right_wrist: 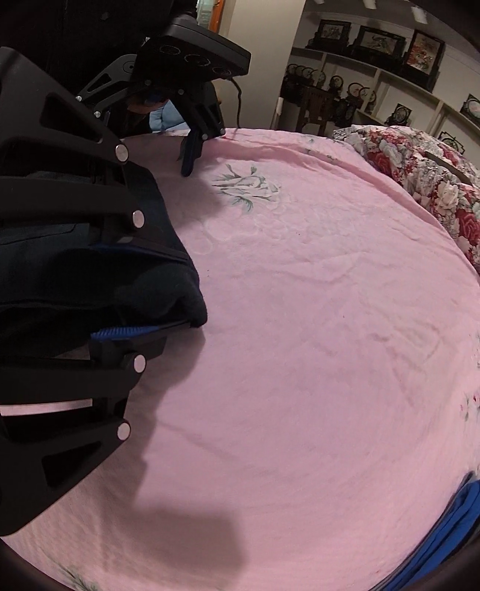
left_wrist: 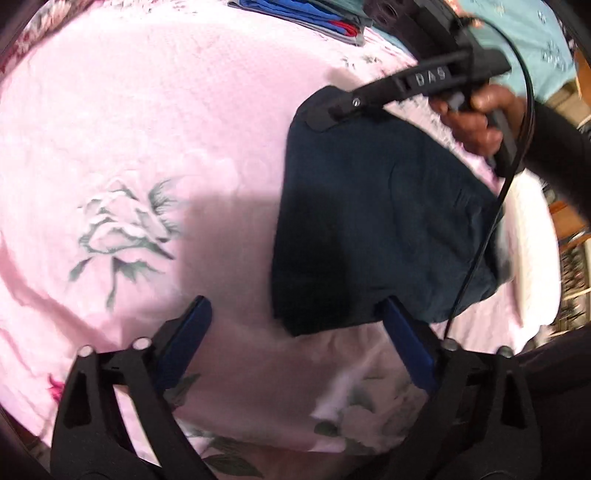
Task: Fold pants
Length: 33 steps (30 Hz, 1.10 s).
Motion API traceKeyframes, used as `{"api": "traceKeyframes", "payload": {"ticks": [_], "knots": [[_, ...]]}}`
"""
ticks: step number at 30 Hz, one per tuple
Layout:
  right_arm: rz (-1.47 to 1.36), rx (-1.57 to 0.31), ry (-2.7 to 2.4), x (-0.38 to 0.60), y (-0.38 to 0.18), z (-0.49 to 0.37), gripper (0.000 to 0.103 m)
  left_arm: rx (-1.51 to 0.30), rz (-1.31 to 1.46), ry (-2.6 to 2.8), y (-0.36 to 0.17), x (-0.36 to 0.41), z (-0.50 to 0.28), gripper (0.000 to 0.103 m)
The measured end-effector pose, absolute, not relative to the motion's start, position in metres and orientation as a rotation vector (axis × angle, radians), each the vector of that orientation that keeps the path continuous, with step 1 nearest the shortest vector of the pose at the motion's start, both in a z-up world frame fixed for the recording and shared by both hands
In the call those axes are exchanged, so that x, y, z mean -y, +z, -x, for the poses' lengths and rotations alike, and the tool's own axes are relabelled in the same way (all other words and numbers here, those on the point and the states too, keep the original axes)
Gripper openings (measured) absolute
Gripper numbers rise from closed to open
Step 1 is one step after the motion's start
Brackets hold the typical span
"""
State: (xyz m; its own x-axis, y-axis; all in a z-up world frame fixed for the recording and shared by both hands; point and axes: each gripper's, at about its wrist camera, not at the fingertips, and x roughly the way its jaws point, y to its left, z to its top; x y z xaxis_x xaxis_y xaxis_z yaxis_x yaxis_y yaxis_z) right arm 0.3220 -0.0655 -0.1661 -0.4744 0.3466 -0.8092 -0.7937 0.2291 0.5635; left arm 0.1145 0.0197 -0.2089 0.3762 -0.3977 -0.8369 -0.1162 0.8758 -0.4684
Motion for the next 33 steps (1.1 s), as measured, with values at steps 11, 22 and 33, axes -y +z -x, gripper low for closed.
{"api": "traceKeyframes", "payload": {"ticks": [11,22,33], "knots": [[0.359,-1.487,1.476,0.074,-0.168,-0.326,0.030,-1.208,0.955,-0.226,-0.228,-0.056,-0.123,0.078],[0.364,-1.374,1.512,0.070,-0.146,-0.319,0.019,-1.215,0.906,-0.135,-0.219,-0.046,-0.119,0.021],[0.258,-1.438,1.454,0.053,-0.181,-0.342,0.038,-1.219,0.748,-0.028,-0.218,-0.058,-0.108,0.030]]}}
